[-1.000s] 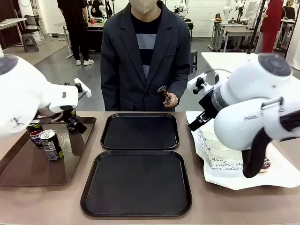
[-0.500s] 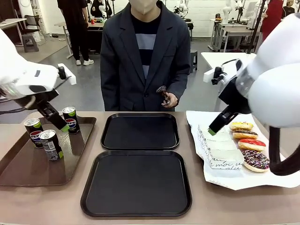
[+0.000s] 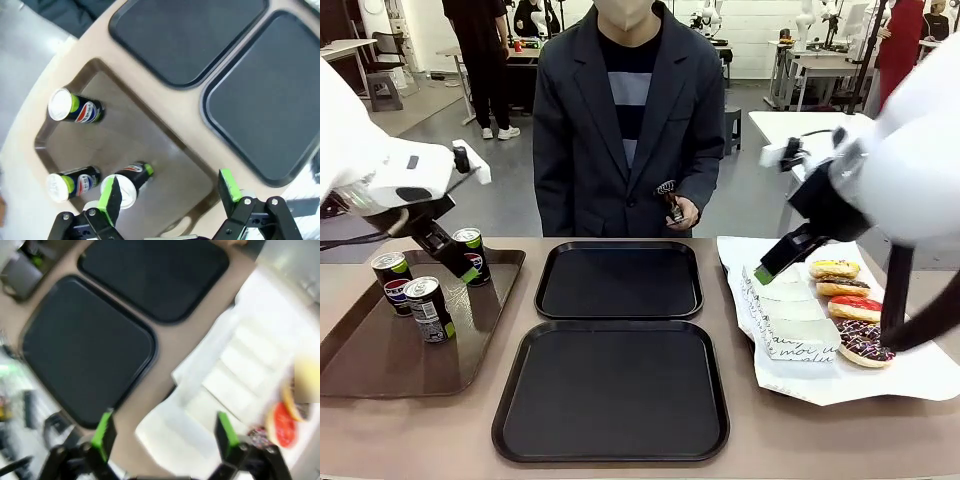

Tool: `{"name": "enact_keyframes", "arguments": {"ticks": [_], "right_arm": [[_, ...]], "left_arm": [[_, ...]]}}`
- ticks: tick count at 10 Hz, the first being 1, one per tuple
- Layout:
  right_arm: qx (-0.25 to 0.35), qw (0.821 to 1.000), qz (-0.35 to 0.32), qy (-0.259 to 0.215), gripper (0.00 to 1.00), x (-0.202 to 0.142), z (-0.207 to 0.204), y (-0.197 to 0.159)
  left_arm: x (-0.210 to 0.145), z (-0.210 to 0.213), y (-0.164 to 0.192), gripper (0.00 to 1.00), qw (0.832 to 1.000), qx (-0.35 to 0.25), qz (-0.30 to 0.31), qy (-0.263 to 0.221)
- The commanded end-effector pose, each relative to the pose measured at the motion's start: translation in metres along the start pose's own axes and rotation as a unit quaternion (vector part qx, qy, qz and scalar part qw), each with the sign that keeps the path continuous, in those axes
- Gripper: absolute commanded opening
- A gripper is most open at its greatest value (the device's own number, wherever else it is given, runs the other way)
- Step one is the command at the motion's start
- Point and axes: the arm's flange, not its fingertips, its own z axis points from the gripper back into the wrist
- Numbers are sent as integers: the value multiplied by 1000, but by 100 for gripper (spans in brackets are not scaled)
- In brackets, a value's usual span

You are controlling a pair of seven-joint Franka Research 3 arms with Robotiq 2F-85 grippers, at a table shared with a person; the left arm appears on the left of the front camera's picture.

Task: Set up donuts and drinks on trays.
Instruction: Pick up one Pepsi coke and place it on the Flat Tray.

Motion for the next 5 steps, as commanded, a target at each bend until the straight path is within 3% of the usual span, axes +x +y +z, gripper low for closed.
{"name": "enact_keyframes", "arguments": {"ticks": [1, 2, 5], "right_arm": [[232, 952, -187, -68, 100, -36, 24, -71], [279, 924, -244, -90, 100, -57, 30, -103], [344, 871, -326, -134, 100, -111, 36, -169]], "left_arm": [[-24, 18, 40, 100, 979, -161, 114, -46], [-39, 16, 64, 100, 962, -212, 166, -52], [-78, 11, 130, 100, 891, -350, 272, -103]]}}
